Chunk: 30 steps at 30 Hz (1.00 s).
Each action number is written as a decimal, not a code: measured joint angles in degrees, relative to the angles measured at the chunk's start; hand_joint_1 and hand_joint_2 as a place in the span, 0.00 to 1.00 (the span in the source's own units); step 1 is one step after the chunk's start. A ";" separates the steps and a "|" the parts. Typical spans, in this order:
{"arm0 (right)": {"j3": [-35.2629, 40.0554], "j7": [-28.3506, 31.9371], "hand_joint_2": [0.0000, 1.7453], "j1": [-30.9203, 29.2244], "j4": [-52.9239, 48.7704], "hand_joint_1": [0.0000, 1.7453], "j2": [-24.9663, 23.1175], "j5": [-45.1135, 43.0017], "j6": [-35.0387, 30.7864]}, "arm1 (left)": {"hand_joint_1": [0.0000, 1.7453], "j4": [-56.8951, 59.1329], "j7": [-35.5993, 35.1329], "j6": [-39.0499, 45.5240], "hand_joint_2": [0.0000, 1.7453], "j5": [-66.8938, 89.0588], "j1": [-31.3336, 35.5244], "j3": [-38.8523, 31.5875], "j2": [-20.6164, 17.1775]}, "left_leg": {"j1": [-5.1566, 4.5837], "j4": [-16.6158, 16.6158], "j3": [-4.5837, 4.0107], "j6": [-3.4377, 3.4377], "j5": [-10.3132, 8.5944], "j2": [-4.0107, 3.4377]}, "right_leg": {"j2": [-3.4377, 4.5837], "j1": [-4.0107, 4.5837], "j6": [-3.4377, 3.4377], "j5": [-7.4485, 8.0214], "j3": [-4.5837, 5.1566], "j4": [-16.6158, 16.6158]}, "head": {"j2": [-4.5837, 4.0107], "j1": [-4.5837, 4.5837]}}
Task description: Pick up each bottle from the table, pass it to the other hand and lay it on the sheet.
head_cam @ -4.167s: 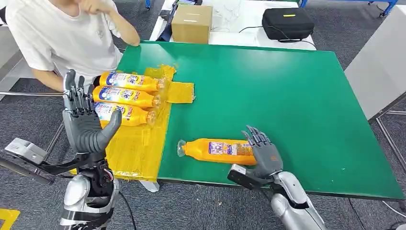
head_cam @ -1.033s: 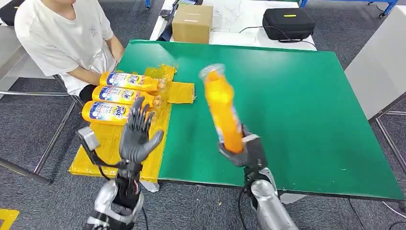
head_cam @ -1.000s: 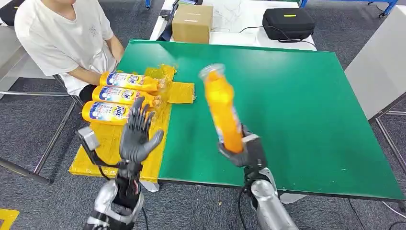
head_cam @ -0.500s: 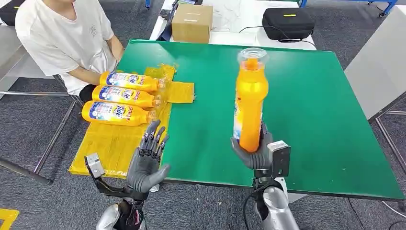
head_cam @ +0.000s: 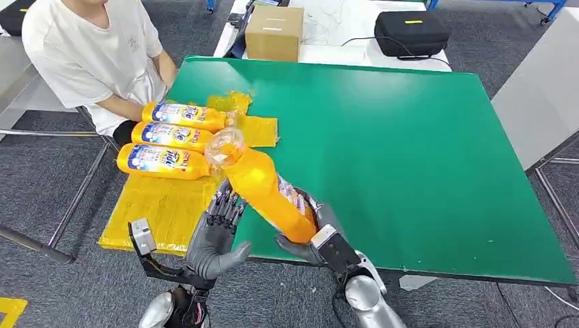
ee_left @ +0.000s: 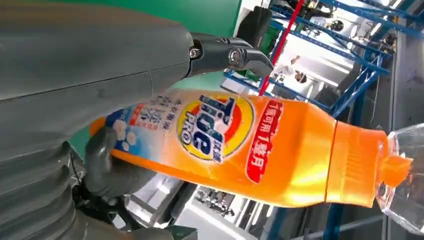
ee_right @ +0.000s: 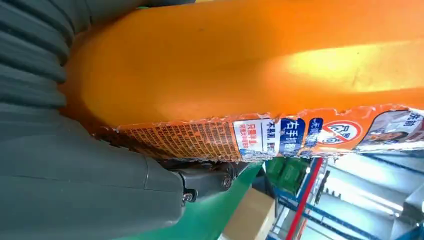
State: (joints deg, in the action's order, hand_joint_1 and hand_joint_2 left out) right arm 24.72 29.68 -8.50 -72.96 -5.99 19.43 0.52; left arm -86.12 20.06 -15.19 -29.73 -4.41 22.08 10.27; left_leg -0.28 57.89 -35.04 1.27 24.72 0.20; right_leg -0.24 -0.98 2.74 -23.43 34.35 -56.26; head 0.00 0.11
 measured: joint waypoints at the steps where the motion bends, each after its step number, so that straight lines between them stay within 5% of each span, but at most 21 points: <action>1: 0.17 0.02 1.00 0.00 0.17 1.00 0.00 0.02 0.02 | 0.00 0.00 -0.07 0.00 1.00 -0.02 0.00 0.02 0.00 | 0.00 0.00 0.00 0.00 0.00 0.02 | -0.01 0.00 0.00 0.00 -0.01 0.00 | 0.00 -0.02; 20: 10.73 1.72 1.00 -4.59 9.48 1.00 -1.40 1.96 -0.64 | 0.00 1.99 -2.16 -1.62 1.00 -6.86 2.31 -0.09 -0.17 | 0.01 0.00 0.01 0.00 -0.01 0.00 | 0.00 0.00 0.00 0.00 0.00 0.00 | 0.00 0.00; 21: 10.99 2.36 1.00 -5.08 10.20 1.00 -1.35 2.23 0.19 | 0.07 2.12 -2.16 -1.62 1.00 -6.69 2.31 -0.13 -0.22 | 0.01 0.00 0.01 0.00 -0.01 0.01 | 0.00 0.01 0.00 0.00 0.00 0.00 | 0.00 -0.02; 22: 11.23 2.66 1.00 -5.47 10.77 0.88 -1.29 2.30 0.74 | 1.00 2.31 -2.16 -1.64 1.00 -6.47 2.31 -0.15 -0.22 | 0.01 0.00 0.01 0.00 -0.01 0.01 | 0.00 0.01 0.00 0.00 0.00 0.00 | 0.00 0.00; 23: 11.52 2.97 1.00 -5.94 11.49 0.04 -1.18 2.36 1.24 | 1.00 2.66 -2.16 -1.75 1.00 -6.45 2.32 -0.15 -0.22 | 0.01 0.00 0.02 0.00 -0.01 0.00 | 0.00 0.01 0.00 0.00 0.00 0.00 | 0.00 -0.02; 28: 12.39 2.91 1.00 -6.75 13.77 0.00 -1.03 1.77 2.97 | 1.00 4.11 -1.97 -4.87 1.00 -7.54 2.85 -0.41 -0.50 | 0.01 0.00 0.01 0.00 -0.01 0.00 | 0.00 0.01 0.00 0.01 0.01 -0.01 | 0.00 0.00; 29: 12.46 2.73 0.00 -6.82 13.97 0.00 -1.03 1.66 2.99 | 1.00 4.18 -1.97 -5.64 1.00 -7.65 2.85 -0.42 -0.55 | 0.01 0.00 0.01 -0.01 -0.01 -0.01 | 0.00 0.01 0.00 0.01 0.01 -0.01 | 0.00 -0.04; 30: 12.46 2.43 0.00 -6.86 14.23 0.00 -1.05 1.33 2.95 | 1.00 4.22 -1.97 -6.49 1.00 -7.67 2.86 -0.42 -0.52 | 0.01 0.00 0.01 -0.01 -0.01 -0.01 | 0.00 0.01 0.00 0.01 0.00 -0.01 | 0.00 0.00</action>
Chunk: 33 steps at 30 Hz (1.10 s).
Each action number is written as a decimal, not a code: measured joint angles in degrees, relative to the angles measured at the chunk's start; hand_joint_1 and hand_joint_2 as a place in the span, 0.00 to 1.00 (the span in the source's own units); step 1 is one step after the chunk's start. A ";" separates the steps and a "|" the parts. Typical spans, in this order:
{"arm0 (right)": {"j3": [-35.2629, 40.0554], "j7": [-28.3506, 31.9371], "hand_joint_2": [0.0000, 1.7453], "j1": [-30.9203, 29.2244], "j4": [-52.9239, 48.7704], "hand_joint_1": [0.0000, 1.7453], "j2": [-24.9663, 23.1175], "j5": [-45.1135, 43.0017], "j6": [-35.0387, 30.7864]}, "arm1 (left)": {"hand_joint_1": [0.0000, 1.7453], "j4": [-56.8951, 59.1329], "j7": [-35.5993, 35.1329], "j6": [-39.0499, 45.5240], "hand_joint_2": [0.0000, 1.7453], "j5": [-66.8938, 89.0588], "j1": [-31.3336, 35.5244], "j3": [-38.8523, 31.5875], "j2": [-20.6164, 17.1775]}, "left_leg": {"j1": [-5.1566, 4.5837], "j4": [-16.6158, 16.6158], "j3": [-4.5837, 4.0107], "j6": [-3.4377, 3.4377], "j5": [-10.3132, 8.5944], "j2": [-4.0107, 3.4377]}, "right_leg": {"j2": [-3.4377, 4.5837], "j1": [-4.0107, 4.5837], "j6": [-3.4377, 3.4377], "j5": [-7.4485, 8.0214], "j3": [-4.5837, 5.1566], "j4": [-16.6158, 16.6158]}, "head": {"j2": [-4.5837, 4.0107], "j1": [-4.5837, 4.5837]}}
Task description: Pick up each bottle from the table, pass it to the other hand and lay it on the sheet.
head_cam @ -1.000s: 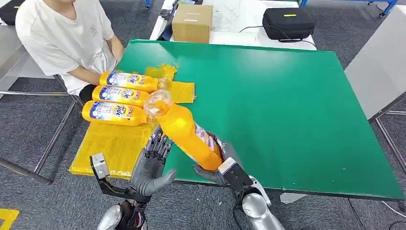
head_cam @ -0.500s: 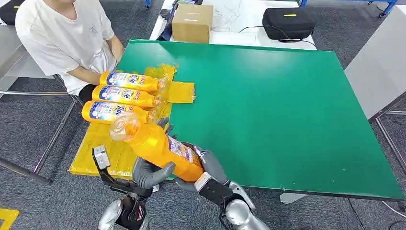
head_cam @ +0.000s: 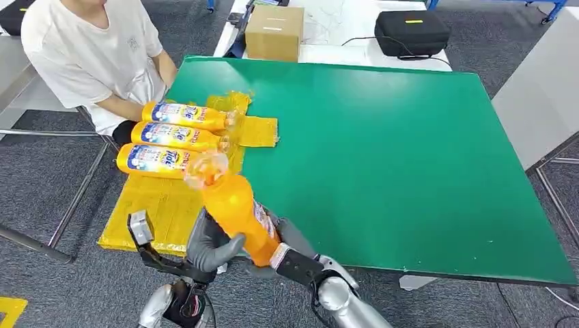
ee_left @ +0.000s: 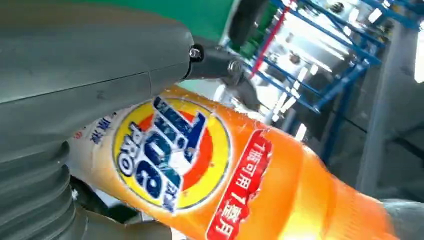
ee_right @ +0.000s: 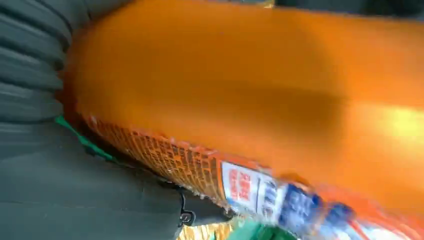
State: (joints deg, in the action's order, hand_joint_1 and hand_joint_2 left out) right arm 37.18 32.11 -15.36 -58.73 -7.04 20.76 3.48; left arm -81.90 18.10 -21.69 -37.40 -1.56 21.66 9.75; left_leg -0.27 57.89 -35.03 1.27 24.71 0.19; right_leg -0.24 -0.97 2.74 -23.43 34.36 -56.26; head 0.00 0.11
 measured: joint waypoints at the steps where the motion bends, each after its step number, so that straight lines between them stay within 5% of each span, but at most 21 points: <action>1: 0.00 -0.26 0.00 -0.06 0.17 0.00 0.00 -0.26 -0.07 | 1.00 0.00 0.00 -0.46 1.00 0.02 0.00 0.02 0.00 | 0.00 0.00 0.00 0.00 0.00 0.00 | 0.00 0.00 0.00 0.00 0.00 0.00 | 0.00 0.00; 33: -3.89 -4.24 0.00 2.81 -1.29 0.00 -0.17 -1.27 -4.20 | 1.00 0.39 1.88 6.66 1.00 16.65 2.32 1.97 -0.15 | 0.00 0.00 -0.01 0.00 0.00 0.03 | -0.01 0.00 0.00 0.00 -0.03 0.00 | 0.00 0.00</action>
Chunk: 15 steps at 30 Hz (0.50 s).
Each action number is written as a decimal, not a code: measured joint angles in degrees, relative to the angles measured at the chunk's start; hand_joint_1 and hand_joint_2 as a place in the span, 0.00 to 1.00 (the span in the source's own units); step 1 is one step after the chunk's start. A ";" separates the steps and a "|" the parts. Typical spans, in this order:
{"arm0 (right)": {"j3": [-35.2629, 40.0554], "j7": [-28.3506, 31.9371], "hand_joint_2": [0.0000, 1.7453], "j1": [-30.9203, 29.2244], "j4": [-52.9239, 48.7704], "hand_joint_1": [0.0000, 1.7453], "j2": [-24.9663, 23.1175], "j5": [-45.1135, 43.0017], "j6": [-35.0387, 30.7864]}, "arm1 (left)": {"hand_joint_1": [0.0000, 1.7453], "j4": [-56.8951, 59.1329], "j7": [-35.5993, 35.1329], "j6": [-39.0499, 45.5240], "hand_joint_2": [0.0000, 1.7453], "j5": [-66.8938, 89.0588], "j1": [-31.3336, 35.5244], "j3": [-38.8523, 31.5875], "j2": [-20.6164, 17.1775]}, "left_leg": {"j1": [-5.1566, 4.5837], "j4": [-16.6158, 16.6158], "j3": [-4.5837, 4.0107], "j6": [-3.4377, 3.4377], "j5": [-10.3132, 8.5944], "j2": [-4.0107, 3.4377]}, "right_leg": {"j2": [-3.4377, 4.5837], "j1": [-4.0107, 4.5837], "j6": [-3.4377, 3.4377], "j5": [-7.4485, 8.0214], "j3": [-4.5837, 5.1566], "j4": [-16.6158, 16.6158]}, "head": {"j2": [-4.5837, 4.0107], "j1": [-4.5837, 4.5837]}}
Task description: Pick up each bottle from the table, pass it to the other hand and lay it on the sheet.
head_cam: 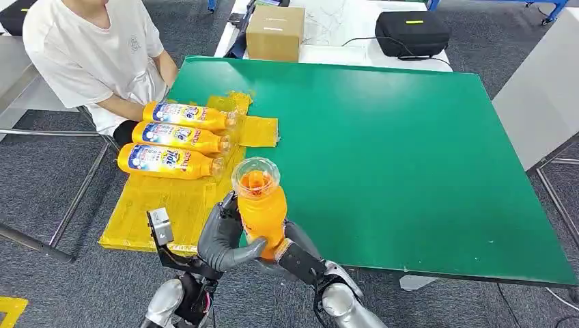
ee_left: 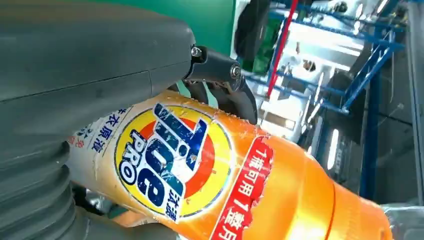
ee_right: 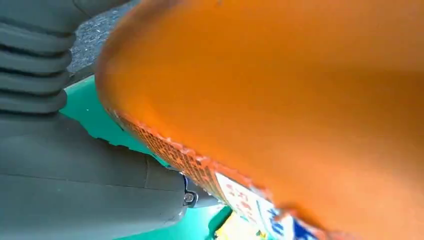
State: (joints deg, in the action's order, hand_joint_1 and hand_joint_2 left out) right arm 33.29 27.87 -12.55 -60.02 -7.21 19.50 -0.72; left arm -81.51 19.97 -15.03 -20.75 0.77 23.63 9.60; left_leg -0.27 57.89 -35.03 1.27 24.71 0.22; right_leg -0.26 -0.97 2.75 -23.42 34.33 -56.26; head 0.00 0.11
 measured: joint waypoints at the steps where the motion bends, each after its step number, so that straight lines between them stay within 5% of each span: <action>1: -0.22 0.02 0.00 0.04 -0.24 0.00 0.00 -0.02 -0.11 | 1.00 0.07 0.77 1.55 1.00 1.14 0.25 -0.07 0.00 | 0.00 0.00 0.00 0.00 0.00 0.00 | 0.00 0.00 0.00 0.00 0.00 0.00 | 0.00 0.00; 15: -3.48 1.92 0.00 -0.13 -2.73 0.00 0.52 -0.35 -2.62 | 1.00 0.66 3.37 9.89 1.00 6.28 2.88 -6.38 -1.11 | 0.00 0.00 0.02 -0.01 -0.01 -0.03 | 0.01 0.00 0.00 0.00 0.01 0.00 | 0.00 0.00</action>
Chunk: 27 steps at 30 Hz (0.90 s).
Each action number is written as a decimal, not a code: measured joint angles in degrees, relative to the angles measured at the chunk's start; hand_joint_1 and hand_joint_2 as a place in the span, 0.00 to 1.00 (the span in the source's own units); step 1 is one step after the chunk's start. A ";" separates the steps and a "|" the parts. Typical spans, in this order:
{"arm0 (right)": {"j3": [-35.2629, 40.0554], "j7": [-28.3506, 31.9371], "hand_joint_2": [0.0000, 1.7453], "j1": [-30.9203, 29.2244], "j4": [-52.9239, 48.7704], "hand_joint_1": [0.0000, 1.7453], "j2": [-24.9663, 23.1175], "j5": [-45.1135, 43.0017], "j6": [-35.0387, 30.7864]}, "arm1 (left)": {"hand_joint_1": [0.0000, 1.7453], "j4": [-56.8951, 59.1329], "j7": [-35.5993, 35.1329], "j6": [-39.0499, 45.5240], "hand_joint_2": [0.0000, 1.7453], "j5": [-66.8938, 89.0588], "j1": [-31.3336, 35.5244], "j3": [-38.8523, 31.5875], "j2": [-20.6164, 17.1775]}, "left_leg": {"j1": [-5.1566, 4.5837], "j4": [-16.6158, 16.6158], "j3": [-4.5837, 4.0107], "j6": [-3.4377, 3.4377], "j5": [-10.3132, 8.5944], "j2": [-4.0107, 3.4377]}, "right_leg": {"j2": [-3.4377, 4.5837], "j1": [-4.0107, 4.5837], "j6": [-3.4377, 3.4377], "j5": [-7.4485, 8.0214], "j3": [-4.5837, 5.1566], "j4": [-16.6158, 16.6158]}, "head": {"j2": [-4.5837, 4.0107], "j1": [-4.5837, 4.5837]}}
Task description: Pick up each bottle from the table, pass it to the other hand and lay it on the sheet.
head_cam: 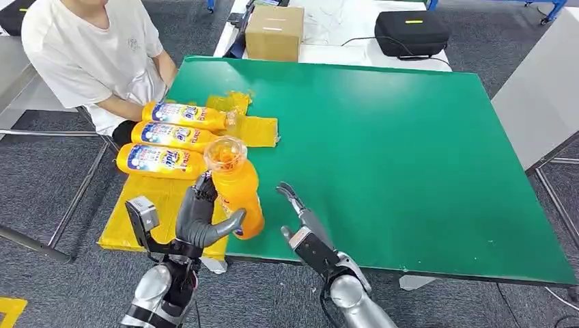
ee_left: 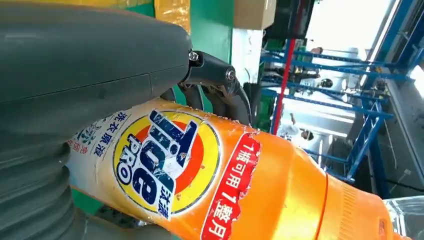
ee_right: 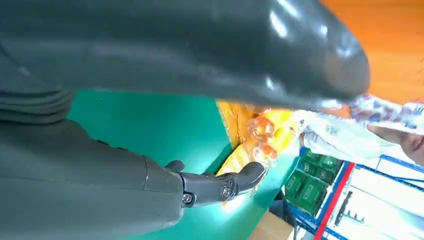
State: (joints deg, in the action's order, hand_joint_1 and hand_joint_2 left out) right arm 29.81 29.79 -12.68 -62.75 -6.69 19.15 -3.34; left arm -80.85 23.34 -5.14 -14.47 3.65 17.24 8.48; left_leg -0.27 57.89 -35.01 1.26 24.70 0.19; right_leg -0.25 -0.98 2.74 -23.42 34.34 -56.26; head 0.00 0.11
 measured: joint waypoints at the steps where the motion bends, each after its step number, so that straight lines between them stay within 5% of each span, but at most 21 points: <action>1: -0.04 0.02 0.00 -0.01 -0.04 0.00 0.04 0.00 0.00 | 1.00 0.00 0.02 0.00 1.00 0.00 0.03 -0.11 -0.04 | 0.00 0.00 -0.01 0.00 0.00 0.01 | 0.00 0.00 0.00 0.00 0.00 0.00 | 0.00 0.00; 19: -2.95 1.09 0.00 0.09 -0.20 0.00 0.15 -1.47 -0.85 | 1.00 0.09 -0.09 -0.74 1.00 2.93 0.73 -0.90 -0.83 | 0.00 0.00 0.00 0.00 0.00 0.00 | 0.00 0.00 0.00 0.00 0.00 0.00 | 0.00 -0.02; 25: -4.20 1.40 0.00 0.98 -0.91 0.00 0.11 -0.48 -0.76 | 1.00 2.70 -3.27 22.20 1.00 37.12 3.72 1.07 -1.81 | 0.00 0.00 0.00 0.00 0.00 0.02 | -0.01 0.00 0.00 0.00 0.00 0.00 | 0.00 0.00; 27: -4.31 1.42 0.00 1.35 -1.60 0.00 0.07 -0.24 -0.70 | 1.00 4.46 -5.53 22.99 1.00 41.99 5.17 1.22 -2.01 | 0.00 0.00 0.01 0.00 0.00 0.00 | 0.00 0.01 0.00 0.00 0.01 0.00 | 0.00 0.00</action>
State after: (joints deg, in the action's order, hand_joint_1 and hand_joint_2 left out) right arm 25.51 31.21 -11.33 -64.35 -6.62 18.91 -4.04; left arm -76.39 17.81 17.86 27.52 8.82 18.47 6.47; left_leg -0.27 57.90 -35.00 1.26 24.69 0.20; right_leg -0.24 -0.97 2.74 -23.42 34.35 -56.26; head 0.00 0.11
